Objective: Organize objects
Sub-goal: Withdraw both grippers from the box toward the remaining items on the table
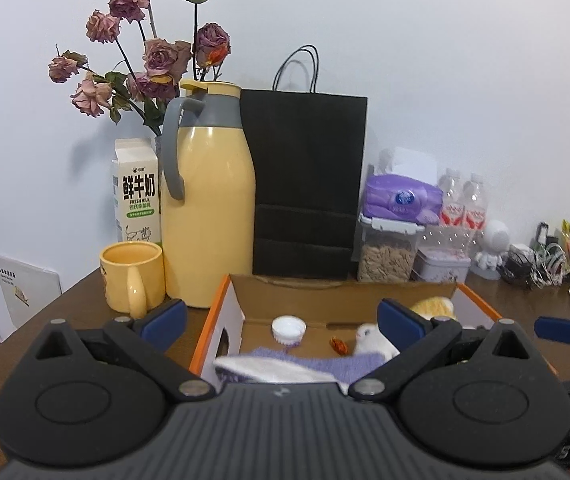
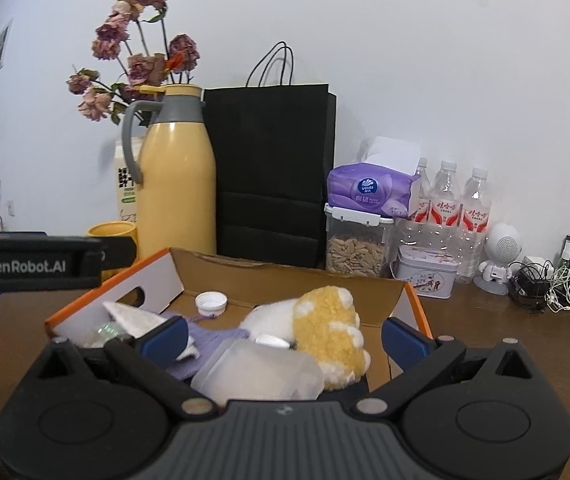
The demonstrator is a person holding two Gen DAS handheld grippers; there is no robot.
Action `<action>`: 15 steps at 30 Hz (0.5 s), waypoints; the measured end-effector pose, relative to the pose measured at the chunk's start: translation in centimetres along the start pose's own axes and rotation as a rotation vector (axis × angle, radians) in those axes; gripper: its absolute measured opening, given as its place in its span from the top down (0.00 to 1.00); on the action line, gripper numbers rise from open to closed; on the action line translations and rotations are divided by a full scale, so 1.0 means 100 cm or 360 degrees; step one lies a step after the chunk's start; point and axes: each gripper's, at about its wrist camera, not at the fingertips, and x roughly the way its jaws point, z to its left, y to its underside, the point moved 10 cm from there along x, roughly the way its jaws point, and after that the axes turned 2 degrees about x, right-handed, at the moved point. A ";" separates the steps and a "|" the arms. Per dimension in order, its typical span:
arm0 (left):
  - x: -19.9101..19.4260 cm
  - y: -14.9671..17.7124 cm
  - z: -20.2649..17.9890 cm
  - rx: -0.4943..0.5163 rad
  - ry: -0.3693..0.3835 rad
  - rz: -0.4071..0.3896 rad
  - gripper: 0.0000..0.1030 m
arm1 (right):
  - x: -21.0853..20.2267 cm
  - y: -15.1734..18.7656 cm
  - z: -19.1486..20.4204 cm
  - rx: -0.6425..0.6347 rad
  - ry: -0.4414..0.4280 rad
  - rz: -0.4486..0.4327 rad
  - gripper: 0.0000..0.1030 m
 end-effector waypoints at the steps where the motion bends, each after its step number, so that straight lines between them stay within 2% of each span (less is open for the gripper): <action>1: -0.003 0.003 0.001 0.0010 0.0004 0.0003 0.00 | -0.004 0.003 0.001 -0.0003 -0.0006 0.0000 0.00; 9: -0.022 0.036 0.009 0.0073 0.0002 0.0089 0.00 | -0.025 0.038 0.009 -0.0040 -0.0040 0.0064 0.00; 15: -0.033 0.067 0.029 0.0091 -0.0022 0.0195 0.00 | -0.032 0.060 0.025 -0.0062 -0.0128 0.0124 0.00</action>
